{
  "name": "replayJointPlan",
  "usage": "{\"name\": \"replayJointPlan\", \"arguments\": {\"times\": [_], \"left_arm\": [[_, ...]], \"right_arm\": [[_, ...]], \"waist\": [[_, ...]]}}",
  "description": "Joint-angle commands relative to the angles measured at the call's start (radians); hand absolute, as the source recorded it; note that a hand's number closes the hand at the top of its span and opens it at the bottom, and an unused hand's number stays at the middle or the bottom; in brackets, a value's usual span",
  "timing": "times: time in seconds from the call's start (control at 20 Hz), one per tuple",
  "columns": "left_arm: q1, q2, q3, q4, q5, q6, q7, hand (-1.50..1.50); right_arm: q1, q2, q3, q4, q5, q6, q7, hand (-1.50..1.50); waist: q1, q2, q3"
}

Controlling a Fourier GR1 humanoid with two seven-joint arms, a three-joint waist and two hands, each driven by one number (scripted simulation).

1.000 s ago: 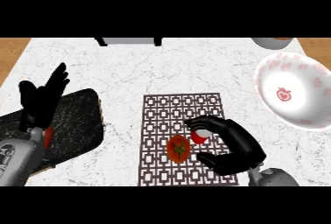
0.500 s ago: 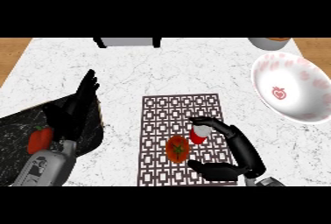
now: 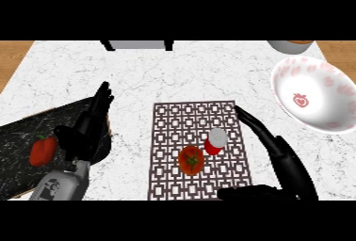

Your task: Pick the can from the placemat and place it in the bowl

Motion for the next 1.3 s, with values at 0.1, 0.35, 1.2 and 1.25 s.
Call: {"name": "replayJointPlan", "arguments": {"times": [0.1, 0.35, 1.2, 1.25], "left_arm": [[-0.064, -0.012, 0.019, -0.008, -0.008, -0.001, 0.068, 0.0], [-0.01, -0.028, 0.019, 0.036, -0.017, -0.032, -0.021, 0.0], [0.087, -0.062, 0.065, -0.061, -0.077, -0.083, -0.013, 0.0], [0.027, -0.058, 0.098, -0.06, -0.07, -0.097, 0.046, 0.0]], "right_arm": [[-0.152, -0.049, -0.054, -0.122, 0.034, 0.079, 0.378, -1.5], [-0.143, -0.086, -0.027, -0.075, 0.017, 0.182, 0.498, -1.5], [-0.12, -0.039, -0.076, 0.086, 0.06, 0.393, 0.474, -1.5], [-0.19, 0.013, -0.08, 0.124, 0.061, 0.418, 0.522, -1.5]], "waist": [[0.003, 0.003, 0.0], [0.003, 0.005, 0.0], [0.005, 0.004, 0.001], [0.006, 0.004, 0.001]]}}
